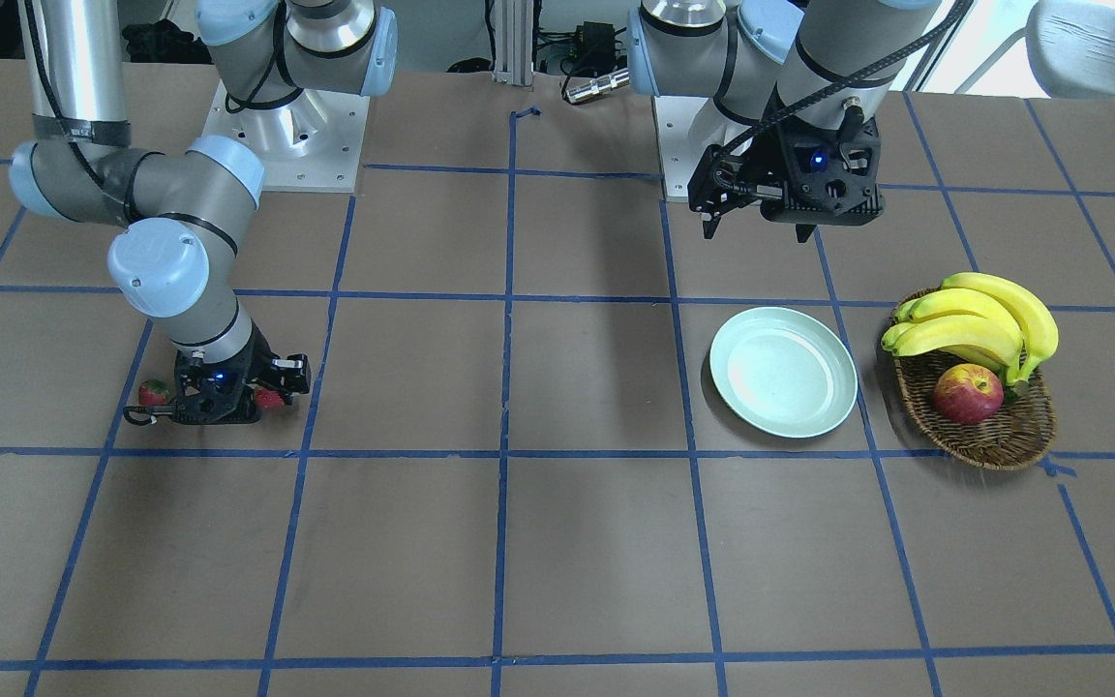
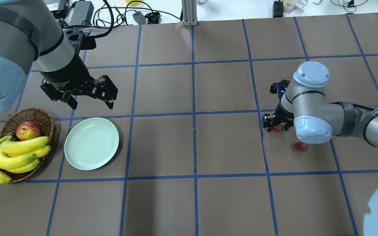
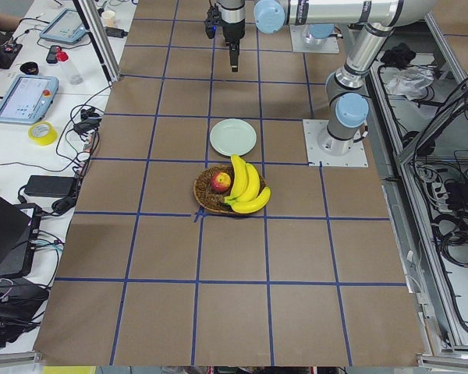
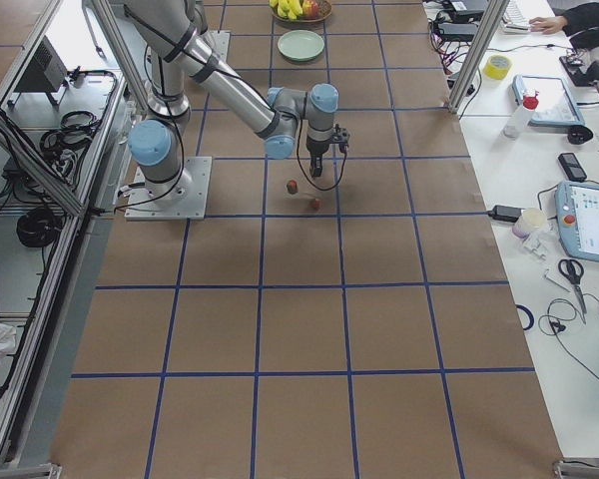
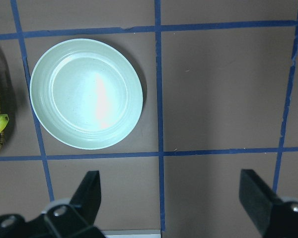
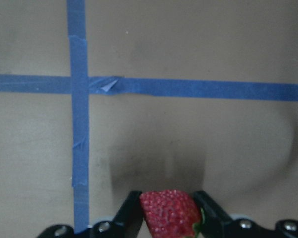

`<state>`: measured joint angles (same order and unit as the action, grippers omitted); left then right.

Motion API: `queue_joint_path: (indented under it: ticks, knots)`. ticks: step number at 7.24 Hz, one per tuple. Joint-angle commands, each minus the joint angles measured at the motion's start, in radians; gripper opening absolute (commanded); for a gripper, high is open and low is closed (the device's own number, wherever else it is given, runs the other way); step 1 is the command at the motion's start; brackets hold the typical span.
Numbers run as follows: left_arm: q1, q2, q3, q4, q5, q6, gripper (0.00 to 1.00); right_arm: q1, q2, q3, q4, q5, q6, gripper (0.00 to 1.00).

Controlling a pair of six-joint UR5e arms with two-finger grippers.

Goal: Collect all strawberries into plate
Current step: 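Carry the strawberry toward the plate and release it mid-table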

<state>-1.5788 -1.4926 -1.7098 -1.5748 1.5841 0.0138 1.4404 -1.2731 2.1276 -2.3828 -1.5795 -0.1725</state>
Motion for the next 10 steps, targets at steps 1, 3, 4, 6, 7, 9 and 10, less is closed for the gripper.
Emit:
queue_joint_path:
  ticks: [1, 3, 4, 6, 7, 9, 10]
  knots:
    - [-0.001, 0.0, -0.001, -0.001, 0.001, 0.0, 1.0, 0.002, -0.003, -0.012, 0.005, 0.0, 0.004, 0.16]
    - [-0.001, 0.0, -0.001, -0.001, 0.001, 0.0, 1.0, 0.052, -0.009, -0.05, 0.014, 0.009, 0.04, 0.16]
    - [-0.001, 0.0, -0.001, -0.001, 0.001, 0.0, 1.0, 0.087, -0.008, -0.058, 0.014, 0.01, 0.073, 0.16]
    - [-0.001, 0.0, -0.002, -0.002, 0.002, 0.0, 1.0, 0.17, -0.011, -0.06, 0.01, 0.041, 0.196, 0.16]
    - [-0.001, 0.0, -0.002, -0.002, 0.002, 0.0, 1.0, 0.254, 0.0, -0.086, 0.005, 0.07, 0.355, 0.16]
    - [-0.001, 0.0, -0.002, -0.002, 0.002, 0.0, 1.0, 0.416, 0.091, -0.196, 0.011, 0.073, 0.576, 0.17]
    - [-0.001, 0.0, -0.002, -0.001, 0.001, 0.002, 1.0, 0.508, 0.144, -0.272, 0.013, 0.073, 0.716, 0.18]
